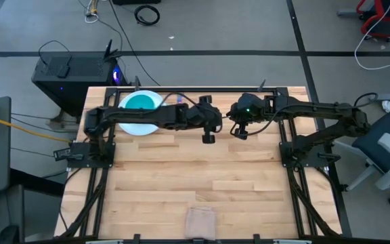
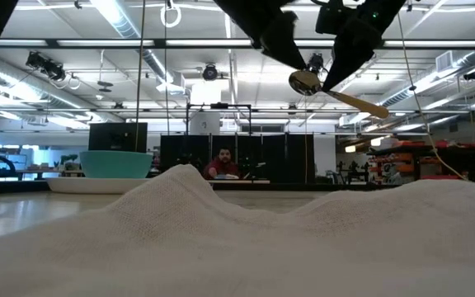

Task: Set table place
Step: Put the yellow spoon on the blue bowl

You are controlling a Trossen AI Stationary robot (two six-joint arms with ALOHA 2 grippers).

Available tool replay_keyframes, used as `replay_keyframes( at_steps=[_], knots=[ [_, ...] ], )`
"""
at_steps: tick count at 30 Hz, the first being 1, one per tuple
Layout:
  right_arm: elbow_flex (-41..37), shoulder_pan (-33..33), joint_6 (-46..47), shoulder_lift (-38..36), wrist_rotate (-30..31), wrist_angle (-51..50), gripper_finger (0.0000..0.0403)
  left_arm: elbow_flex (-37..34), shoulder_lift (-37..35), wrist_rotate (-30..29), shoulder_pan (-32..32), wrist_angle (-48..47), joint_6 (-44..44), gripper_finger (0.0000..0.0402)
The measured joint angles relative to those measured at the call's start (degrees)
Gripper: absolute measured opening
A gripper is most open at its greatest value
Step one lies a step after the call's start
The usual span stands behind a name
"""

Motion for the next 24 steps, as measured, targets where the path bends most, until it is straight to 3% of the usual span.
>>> replay_keyframes(
  at_steps=[5,24],
  knots=[
    [0.00,0.00,0.00,0.00,0.00,0.01,0.0000,0.02,1.56,0.00,0.01,3.93,2.81,0.0118],
    [0.00,0.00,-0.10,0.00,-0.02,-0.03,0.0000,0.00,4.15,0.02,1.46,3.73,1.31,0.0113]
  ],
)
